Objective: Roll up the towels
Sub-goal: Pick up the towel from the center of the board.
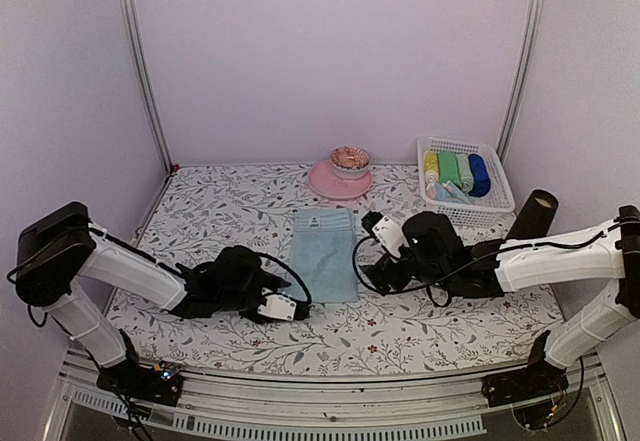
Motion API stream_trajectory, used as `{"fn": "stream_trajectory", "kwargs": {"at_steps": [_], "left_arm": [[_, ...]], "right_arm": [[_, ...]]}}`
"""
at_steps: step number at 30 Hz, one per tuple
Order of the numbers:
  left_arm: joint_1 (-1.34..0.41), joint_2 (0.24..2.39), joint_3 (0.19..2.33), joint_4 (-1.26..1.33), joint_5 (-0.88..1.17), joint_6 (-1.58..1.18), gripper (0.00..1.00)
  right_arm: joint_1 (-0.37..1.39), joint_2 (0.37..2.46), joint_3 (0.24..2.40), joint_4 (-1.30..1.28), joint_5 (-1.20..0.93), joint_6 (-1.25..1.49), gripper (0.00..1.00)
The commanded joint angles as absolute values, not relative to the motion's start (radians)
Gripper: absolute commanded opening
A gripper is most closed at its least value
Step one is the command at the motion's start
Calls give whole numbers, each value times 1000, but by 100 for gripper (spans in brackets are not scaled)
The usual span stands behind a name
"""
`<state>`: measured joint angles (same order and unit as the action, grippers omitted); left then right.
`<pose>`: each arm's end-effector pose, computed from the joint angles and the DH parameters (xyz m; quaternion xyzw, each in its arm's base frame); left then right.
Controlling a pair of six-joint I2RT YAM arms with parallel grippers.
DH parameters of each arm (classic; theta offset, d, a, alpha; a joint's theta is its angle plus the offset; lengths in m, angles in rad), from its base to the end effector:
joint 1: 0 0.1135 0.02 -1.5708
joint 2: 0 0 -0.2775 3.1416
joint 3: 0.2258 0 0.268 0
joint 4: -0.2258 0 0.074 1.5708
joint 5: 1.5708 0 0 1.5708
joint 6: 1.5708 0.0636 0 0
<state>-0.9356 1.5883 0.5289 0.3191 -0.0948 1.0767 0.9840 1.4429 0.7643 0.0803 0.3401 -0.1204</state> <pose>0.1866 -0.2431 0.0999 0.7619 0.5052 0.0716 0.3989 0.2039 0.2683 0.1960 -0.3897 0.7833 0.0569 0.4809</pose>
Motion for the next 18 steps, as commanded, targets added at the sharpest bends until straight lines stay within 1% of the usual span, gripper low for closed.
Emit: {"fn": "stream_trajectory", "kwargs": {"at_steps": [1,4,7,9,10,12,14,17,18], "left_arm": [[-957,1642,553,294,-118,1057,52],[-963,1662,560,301,-120,1042,49],[-963,1684,565,305,-132,1033,44],[-965,1696,561,315,-128,1028,39],[-965,1702,559,321,-127,1023,38],[-964,1715,555,331,-129,1017,38],[-963,1722,554,335,-128,1007,36],[-963,1727,553,336,-122,999,33],[-963,1726,552,335,-120,996,29]], "right_arm": [[1000,1409,727,242,354,-162,99],[1007,1414,713,280,339,-187,99],[1016,1418,676,369,375,-205,99],[1021,1418,664,434,463,-184,99],[1026,1419,666,466,541,-168,99],[1030,1424,691,497,712,-110,99],[1031,1433,726,473,830,-105,99],[1034,1423,718,446,812,-215,99],[1033,1415,705,466,810,-240,99]]}}
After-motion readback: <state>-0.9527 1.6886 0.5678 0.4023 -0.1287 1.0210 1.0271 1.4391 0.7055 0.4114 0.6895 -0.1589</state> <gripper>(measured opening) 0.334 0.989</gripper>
